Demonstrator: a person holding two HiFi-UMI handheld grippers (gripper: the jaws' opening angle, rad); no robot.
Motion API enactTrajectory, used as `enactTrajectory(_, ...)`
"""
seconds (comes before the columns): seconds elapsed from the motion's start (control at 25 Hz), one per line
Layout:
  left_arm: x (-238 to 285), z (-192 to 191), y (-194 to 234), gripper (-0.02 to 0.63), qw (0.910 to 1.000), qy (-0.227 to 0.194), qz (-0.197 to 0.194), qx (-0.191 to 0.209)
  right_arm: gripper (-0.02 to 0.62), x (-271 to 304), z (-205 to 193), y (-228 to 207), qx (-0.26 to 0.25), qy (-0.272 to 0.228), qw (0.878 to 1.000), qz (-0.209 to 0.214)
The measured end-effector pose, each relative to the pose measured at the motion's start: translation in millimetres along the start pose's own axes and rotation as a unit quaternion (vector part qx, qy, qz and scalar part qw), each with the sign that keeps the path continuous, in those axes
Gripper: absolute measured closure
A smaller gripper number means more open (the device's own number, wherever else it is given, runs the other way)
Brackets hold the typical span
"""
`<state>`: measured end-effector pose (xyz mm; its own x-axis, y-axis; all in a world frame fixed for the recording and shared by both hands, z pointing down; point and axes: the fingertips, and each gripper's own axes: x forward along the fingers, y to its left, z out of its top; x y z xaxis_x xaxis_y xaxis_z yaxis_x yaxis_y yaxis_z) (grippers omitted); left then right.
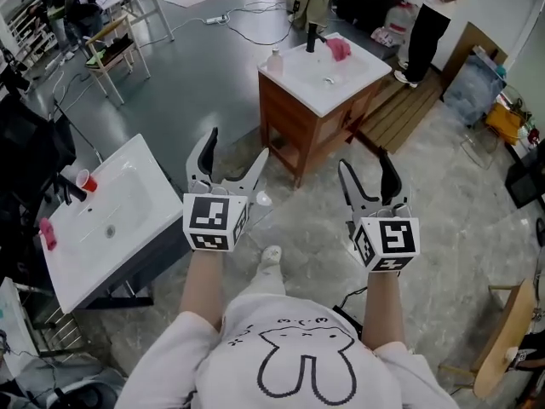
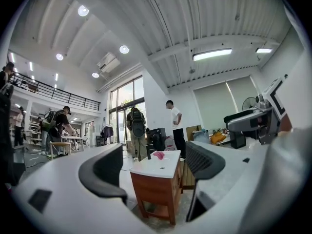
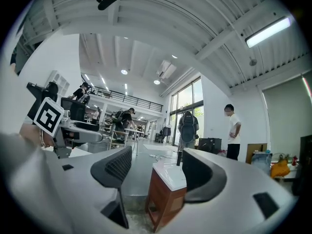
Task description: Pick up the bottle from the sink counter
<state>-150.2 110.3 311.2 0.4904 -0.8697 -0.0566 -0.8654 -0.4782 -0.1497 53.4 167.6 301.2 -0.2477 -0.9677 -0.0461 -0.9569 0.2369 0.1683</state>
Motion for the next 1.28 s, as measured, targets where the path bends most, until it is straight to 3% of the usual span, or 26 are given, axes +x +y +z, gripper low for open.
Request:
enactTrajectory(0.76,208.1,-27.0,85.9,0.206,0.9994,0.001,-0.029,-0.016,0.275,201.5,-26.1,-71.0,-0.002,0.030,0.999,-0.032)
enactTrajectory(1.28,276.3,-44.9,112.4,0.206,0.9994,0.004,-0.024,-0.024,0.273,272.0,-40.0,-97.4,0.005,0.028,0.999,-0.030)
